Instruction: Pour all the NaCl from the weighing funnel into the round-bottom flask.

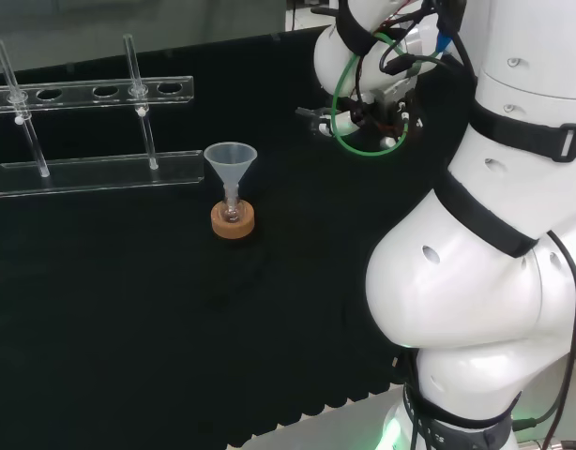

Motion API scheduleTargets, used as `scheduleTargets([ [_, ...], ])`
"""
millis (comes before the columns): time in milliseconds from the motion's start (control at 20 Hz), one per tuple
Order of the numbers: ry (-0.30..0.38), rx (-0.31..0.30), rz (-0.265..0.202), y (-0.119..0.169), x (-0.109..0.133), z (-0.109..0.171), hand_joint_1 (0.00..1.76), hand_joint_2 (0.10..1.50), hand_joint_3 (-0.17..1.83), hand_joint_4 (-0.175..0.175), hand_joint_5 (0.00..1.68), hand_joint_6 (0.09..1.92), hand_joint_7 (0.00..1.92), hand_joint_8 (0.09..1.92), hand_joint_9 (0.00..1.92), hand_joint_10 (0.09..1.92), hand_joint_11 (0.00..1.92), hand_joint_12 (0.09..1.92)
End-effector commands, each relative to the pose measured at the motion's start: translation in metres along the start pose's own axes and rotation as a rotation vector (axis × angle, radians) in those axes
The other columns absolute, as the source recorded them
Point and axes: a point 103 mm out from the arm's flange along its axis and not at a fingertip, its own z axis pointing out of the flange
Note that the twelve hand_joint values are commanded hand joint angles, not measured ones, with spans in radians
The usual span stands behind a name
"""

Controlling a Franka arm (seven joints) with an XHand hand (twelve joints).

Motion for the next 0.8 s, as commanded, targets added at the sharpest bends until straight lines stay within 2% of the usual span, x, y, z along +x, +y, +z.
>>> scheduleTargets([
  [50,-0.022,0.019,-0.01,0.008,0.004,-0.005,0.69,1.06,0.42,-0.175,1.11,1.89,1.41,1.5,1.59,0.91,1.49,0.79],
  [300,-0.028,0.017,-0.024,0.011,0.011,-0.012,0.69,1.06,0.43,-0.175,1.11,1.9,1.41,1.5,1.59,0.91,1.49,0.79],
  [800,0.013,0.009,-0.052,0.0,0.018,-0.033,0.7,1.06,0.43,-0.175,1.11,1.9,1.41,1.5,1.58,0.91,1.49,0.79],
])
